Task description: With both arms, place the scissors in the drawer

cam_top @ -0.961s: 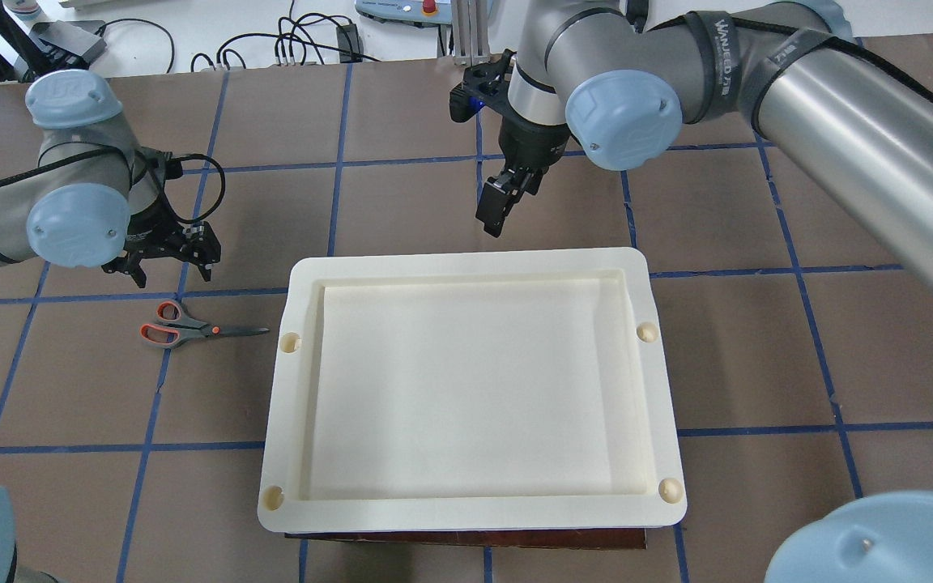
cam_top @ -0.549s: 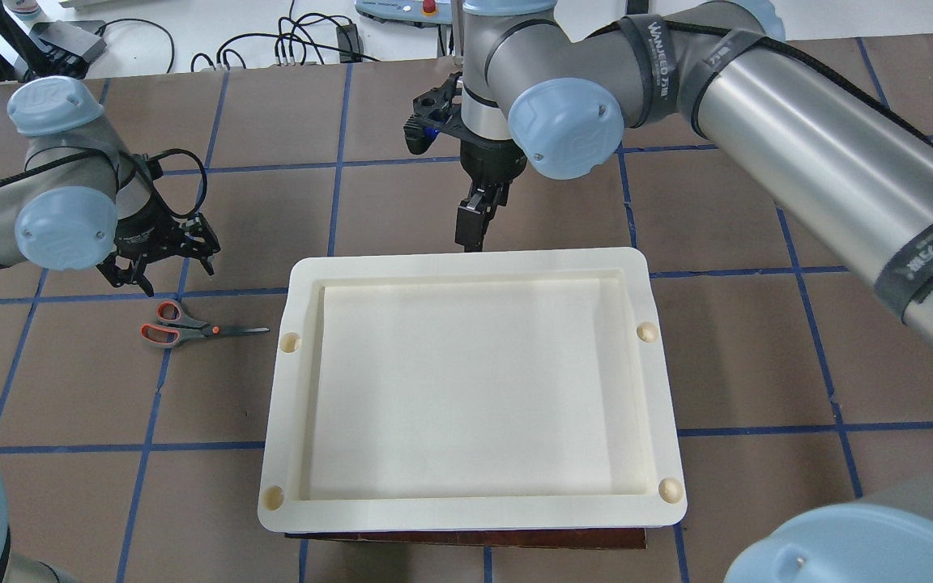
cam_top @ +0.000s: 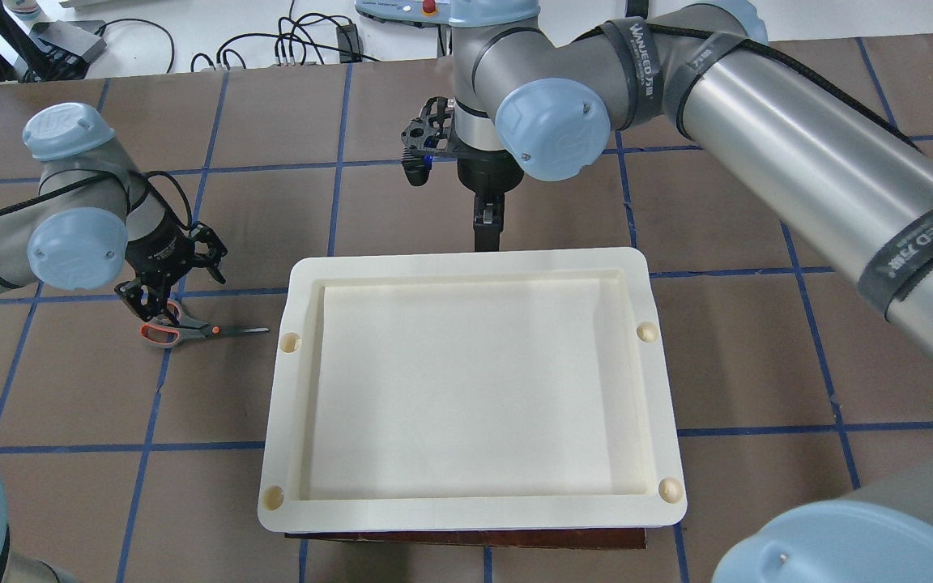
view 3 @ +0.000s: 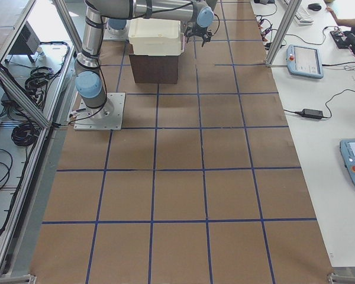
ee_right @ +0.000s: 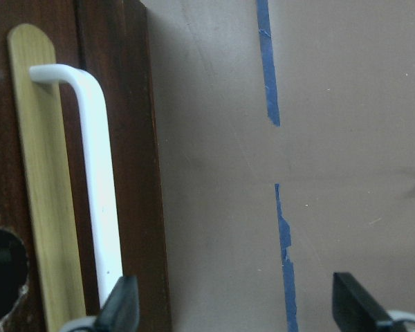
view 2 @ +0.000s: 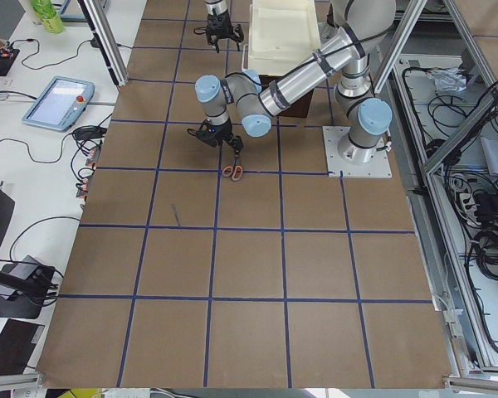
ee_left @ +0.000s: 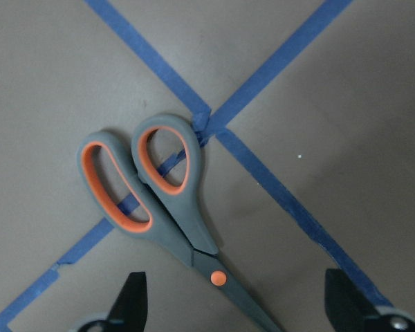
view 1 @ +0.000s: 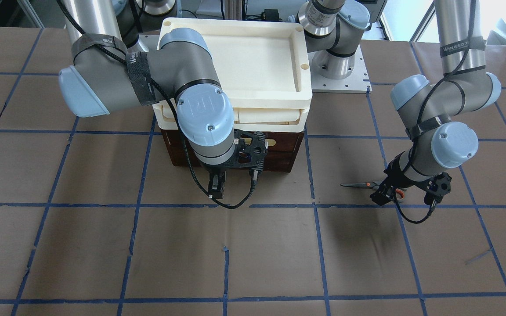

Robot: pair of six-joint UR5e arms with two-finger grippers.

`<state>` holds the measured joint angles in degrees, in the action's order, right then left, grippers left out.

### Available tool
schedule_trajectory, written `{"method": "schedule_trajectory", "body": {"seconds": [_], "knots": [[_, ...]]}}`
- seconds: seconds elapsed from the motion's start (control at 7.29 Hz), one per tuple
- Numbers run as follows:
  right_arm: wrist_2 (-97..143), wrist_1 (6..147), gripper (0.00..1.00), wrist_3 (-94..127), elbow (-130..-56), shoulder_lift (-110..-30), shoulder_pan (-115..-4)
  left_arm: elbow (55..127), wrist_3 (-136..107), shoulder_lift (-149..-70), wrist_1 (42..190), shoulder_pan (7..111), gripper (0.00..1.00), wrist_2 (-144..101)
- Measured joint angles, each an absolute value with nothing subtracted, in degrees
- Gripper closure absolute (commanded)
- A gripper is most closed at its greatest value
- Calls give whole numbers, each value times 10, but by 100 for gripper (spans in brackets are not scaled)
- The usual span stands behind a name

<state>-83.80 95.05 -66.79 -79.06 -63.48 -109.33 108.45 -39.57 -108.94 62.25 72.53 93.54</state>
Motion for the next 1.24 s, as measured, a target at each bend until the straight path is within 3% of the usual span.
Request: {"method": "schedule_trajectory", "body": {"seconds": [0.82,1.24], "knots": [[-822,904,2,-687,-790,-624,-1093,1156,-507,-1093,458,726,9,938],[-818,892,2,-687,-790,-622,-1093,1173,-516,-1096,450,726,9,938]]}}
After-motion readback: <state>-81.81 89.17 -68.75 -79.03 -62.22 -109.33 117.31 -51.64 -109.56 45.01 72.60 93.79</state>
